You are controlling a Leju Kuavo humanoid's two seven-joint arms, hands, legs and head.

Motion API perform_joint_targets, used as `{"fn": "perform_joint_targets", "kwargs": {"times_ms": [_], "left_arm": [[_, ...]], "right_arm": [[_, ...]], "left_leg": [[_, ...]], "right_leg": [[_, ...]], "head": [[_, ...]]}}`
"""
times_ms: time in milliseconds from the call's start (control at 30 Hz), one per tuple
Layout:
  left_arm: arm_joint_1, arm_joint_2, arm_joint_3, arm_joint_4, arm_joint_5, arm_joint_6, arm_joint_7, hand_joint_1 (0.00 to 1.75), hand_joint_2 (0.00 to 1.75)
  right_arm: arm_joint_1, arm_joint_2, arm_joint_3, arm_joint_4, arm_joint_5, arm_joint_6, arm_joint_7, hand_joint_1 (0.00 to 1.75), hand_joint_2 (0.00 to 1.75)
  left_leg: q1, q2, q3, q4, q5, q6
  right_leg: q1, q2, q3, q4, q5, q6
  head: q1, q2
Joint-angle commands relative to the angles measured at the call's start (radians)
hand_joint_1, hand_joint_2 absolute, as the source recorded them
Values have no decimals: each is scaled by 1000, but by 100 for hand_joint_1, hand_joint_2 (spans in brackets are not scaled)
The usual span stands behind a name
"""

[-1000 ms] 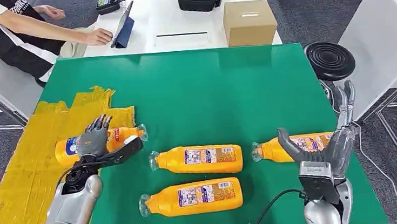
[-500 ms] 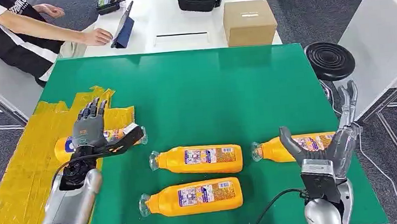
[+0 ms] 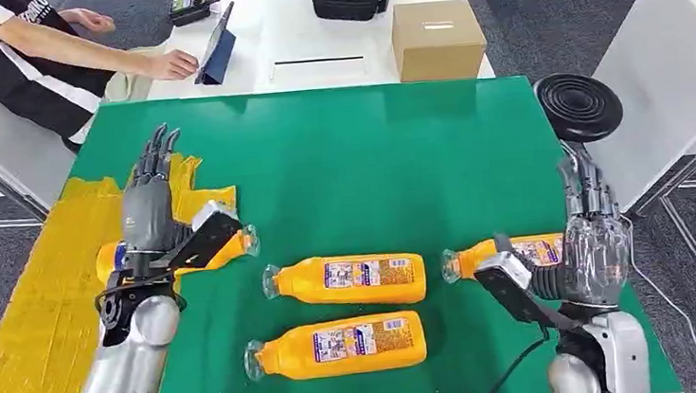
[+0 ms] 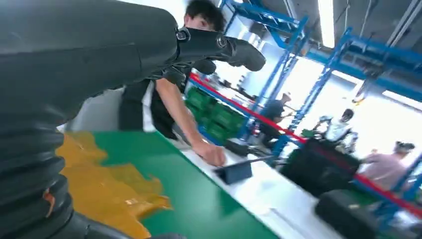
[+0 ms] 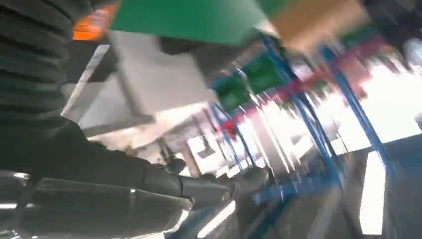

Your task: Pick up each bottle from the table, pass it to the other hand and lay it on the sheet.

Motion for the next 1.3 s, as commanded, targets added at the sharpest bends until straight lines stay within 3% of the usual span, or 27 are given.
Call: {"fn": "perform_joint_targets", "kwargs": {"times_ms": [33, 233, 400, 500, 700, 1033, 1067, 1300], "left_arm": [[17, -37, 1, 46, 71, -29, -52, 0, 175], [15, -39, -8, 68, 84, -26, -60, 0, 175], [7, -46, -9, 99, 115, -23, -71, 0, 175], [8, -46, -9, 96, 114, -23, -70, 0, 175], [12, -40, -3, 85, 137, -25, -84, 0, 175], [6, -39, -11, 101, 150, -31, -86, 0, 175], [4, -38, -12, 107, 152, -31, -87, 0, 175], [8, -38, -20, 152, 165, -14, -107, 0, 175]], "right_arm": [[-68, -237, -65, 218, 47, 311, -8, 0, 175], [-95, -295, -69, 270, 15, 314, -66, 0, 175], [-209, -363, -47, 409, -48, 324, -196, 0, 175], [-206, -360, -46, 408, -48, 323, -196, 0, 175], [-196, -406, -69, 462, -90, 305, -297, 0, 175], [-214, -406, -128, 596, -90, 293, -333, 0, 175], [-219, -398, -135, 612, -91, 296, -334, 0, 175], [-207, -368, -161, 708, -55, 283, -331, 0, 175]], "left_leg": [[2, -1, 3, -2, 1, -5], [-1, 0, 3, -3, 2, -5], [-2, 4, 3, -2, 2, -4], [-1, 2, 2, -2, 2, -5], [-2, 0, 1, -1, 3, 0], [0, 0, 5, -5, 5, -7], [-1, 0, 1, -1, 3, -1], [-1, -1, 2, -2, 3, -2]], "right_leg": [[1, -1, 5, -4, 2, -2], [1, 0, 4, -4, 4, 1], [1, 3, 3, -3, 5, 2], [1, 1, 3, -3, 5, 2], [1, 0, 1, -2, 4, 4], [2, 0, 7, -8, 7, 1], [1, -1, 2, -3, 4, 3], [2, -1, 3, -4, 5, 4]], "head": [[0, 0], [0, 0], [0, 0], [0, 0], [0, 0], [0, 0], [0, 0], [0, 0]]}}
